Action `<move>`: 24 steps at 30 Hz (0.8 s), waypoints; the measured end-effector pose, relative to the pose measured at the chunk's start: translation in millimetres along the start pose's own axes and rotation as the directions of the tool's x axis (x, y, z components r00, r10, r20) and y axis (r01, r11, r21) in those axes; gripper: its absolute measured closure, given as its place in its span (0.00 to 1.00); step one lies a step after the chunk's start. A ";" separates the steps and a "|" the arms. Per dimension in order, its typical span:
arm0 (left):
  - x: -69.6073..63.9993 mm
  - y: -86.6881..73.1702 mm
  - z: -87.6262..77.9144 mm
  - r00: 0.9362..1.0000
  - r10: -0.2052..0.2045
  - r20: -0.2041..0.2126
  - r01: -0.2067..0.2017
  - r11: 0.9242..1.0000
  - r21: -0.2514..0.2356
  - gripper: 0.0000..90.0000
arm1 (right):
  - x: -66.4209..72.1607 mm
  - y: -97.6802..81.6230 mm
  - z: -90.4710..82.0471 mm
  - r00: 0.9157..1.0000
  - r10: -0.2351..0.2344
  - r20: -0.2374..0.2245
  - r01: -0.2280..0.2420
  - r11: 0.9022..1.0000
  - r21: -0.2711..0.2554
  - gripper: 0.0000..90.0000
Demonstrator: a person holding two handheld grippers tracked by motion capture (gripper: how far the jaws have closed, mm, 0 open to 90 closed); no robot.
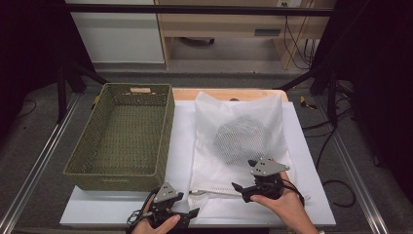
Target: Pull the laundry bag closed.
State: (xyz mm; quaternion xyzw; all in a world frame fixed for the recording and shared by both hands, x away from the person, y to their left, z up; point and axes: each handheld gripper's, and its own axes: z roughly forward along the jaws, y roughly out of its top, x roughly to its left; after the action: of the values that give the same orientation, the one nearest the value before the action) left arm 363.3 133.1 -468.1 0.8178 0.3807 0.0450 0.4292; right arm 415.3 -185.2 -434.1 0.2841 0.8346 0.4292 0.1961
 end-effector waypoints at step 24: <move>21.4 7.9 20.2 0.991 -0.064 0.116 0.060 0.997 0.044 0.45 | -0.6 0.0 3.2 1.000 0.009 -0.005 -0.009 1.000 0.011 0.11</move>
State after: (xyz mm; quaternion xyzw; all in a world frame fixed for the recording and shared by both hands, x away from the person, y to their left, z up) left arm 391.1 131.0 -480.4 0.8153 0.3811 -0.0240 0.4353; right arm 417.5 -183.6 -435.8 0.2879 0.8362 0.4263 0.1903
